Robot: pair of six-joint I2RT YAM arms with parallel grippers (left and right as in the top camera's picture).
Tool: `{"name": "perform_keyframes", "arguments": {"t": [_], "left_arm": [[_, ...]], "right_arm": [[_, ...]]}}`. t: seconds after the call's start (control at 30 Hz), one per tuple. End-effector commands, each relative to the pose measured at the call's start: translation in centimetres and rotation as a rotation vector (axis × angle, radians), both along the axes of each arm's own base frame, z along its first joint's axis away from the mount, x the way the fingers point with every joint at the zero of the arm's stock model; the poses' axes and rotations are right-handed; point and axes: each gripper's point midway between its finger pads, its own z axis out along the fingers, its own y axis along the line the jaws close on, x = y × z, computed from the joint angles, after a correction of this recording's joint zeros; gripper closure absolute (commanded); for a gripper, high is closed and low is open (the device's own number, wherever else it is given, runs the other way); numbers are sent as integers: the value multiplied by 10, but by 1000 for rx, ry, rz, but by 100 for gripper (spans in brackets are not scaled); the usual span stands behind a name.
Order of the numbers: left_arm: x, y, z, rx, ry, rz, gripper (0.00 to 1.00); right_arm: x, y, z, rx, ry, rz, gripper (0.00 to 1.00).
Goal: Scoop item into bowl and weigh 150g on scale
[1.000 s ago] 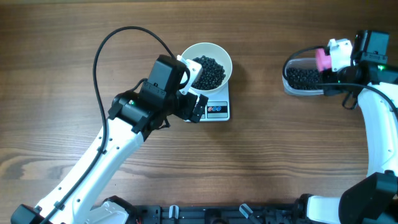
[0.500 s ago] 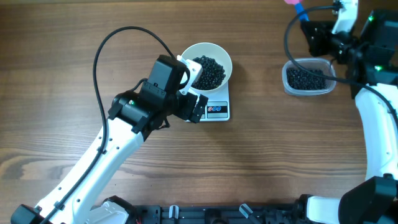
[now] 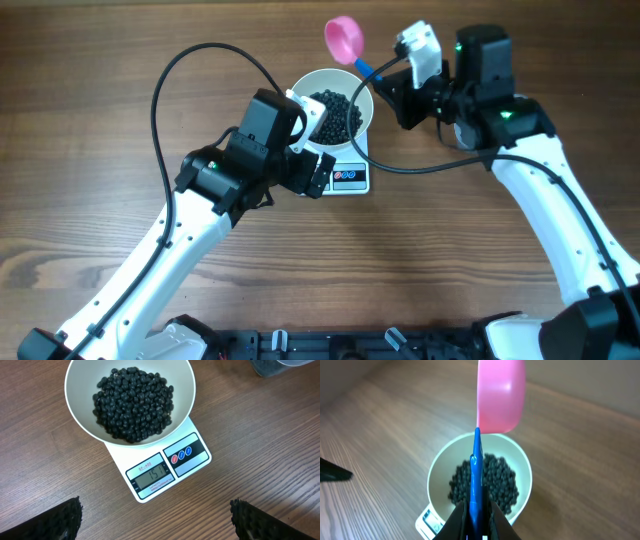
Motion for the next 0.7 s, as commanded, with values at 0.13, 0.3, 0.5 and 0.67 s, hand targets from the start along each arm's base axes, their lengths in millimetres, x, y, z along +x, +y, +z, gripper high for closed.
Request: {"name": "perform_keyframes", "arguments": {"t": [0.13,0.3,0.5,0.67], "left_arm": [[-2,-3,-4,2,10,-25,0],[-2,-4,-4,2,10,-26,0],[-2,-3,-4,2,10,-25,0],[-2,-3,-4,3,10,-25,0]], "right_arm": [[-10,12,-55,-127,112,76,96],[-15,10,-67,-140,160,77,96],[-21,7,-91,-192,214,114,96],[-15,6,-98,-203,216,101,96]]}}
